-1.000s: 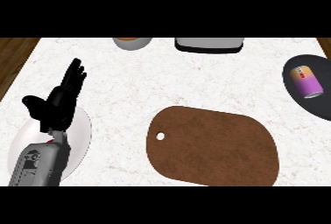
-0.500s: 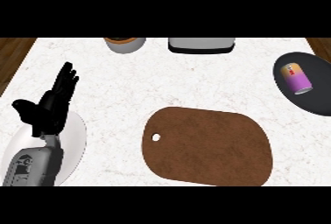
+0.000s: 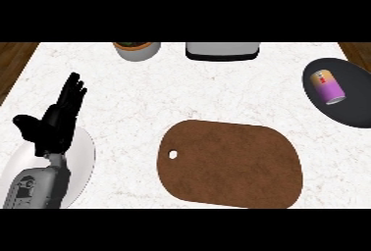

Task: Pick the can from the cutting board and place it in the pan

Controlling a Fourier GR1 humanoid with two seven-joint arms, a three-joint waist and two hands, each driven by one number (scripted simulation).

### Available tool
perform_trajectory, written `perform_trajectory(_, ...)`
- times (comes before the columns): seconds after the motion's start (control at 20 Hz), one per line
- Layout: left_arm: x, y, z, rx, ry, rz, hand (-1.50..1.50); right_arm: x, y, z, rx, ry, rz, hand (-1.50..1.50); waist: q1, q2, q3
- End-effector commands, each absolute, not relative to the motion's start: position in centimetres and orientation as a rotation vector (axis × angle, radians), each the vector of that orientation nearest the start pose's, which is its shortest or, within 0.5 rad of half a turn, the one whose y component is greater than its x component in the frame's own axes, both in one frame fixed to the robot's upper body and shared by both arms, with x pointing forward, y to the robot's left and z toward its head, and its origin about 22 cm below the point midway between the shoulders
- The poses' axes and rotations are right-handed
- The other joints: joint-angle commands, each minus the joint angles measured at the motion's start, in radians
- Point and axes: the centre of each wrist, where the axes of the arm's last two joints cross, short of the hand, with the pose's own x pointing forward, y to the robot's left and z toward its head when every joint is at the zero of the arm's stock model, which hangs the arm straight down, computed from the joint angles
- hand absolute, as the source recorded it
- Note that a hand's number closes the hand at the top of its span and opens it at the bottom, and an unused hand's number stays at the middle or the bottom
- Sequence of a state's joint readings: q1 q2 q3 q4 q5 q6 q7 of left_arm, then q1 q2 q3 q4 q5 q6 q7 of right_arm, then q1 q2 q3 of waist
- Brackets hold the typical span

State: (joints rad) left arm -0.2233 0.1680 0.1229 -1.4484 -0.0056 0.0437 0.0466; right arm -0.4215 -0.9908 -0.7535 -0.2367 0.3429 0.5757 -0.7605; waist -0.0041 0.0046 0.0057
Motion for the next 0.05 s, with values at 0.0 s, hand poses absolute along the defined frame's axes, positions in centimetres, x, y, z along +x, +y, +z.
perform_trajectory(0.0, 30.58, 27.44, 5.13, 0.189, -1.64, -0.041, 0.0, 17.34, -61.85, 9.32, -0.295, -1.751, 0.163, -1.5, -0.002, 0.0, 0.0)
